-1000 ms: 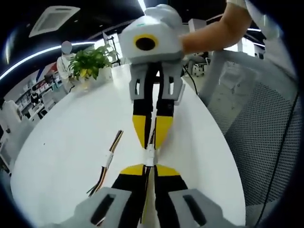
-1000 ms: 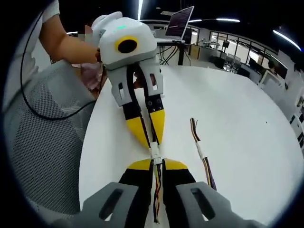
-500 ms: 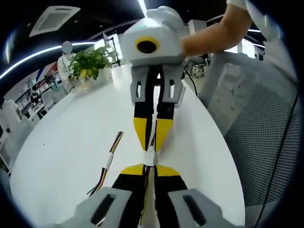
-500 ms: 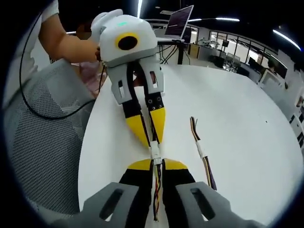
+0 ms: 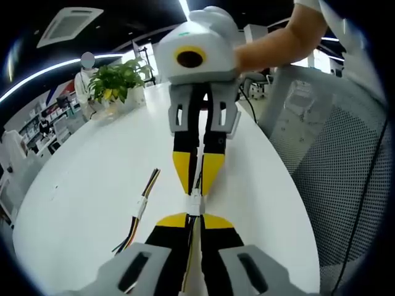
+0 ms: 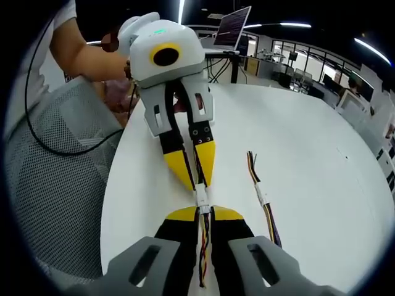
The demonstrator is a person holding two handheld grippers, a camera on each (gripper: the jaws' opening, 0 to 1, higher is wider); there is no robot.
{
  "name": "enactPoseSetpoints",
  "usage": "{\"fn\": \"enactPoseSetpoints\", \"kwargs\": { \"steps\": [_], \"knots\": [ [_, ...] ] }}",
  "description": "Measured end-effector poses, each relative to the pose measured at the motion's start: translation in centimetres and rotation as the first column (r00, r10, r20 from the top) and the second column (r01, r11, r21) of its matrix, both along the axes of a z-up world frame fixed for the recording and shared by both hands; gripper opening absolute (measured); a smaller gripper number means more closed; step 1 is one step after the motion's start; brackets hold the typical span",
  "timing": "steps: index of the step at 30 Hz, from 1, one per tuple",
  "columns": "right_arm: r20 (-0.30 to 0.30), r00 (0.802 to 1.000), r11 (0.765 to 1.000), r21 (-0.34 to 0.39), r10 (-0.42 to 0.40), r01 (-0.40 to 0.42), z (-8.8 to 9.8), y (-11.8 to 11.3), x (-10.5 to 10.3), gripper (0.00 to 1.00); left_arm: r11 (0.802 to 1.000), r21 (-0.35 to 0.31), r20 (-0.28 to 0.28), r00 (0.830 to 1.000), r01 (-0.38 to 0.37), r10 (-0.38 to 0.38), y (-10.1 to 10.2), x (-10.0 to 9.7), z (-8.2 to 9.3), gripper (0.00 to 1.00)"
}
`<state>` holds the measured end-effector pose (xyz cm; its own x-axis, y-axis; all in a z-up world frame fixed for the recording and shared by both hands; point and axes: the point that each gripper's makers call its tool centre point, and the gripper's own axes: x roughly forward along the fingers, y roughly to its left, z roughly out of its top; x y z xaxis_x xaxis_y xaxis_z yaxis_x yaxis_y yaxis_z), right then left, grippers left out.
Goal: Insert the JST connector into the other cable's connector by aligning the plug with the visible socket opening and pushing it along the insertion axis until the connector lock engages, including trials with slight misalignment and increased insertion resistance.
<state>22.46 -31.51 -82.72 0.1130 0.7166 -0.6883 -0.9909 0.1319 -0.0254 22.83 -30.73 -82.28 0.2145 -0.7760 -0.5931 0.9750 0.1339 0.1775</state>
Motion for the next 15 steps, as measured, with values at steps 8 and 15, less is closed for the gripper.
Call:
{"fn": "enactPoseSetpoints", "kwargs": {
  "steps": [8, 15],
  "knots": [
    [0.024, 1.000, 1.000, 0.011, 0.006, -0.006, 0.1, 0.0, 1.2, 0.04, 1.000, -0.004, 0.007, 1.000, -0.004, 0.004, -0.1, 1.3, 0.2, 0.00],
    [0.027, 1.000, 1.000, 0.016, -0.002, 0.001, -0.4, 0.1, 2.4, 0.04, 1.000, 0.002, 0.005, 1.000, -0.009, 0.009, 0.1, 2.4, -0.2, 0.00]
  ]
}}
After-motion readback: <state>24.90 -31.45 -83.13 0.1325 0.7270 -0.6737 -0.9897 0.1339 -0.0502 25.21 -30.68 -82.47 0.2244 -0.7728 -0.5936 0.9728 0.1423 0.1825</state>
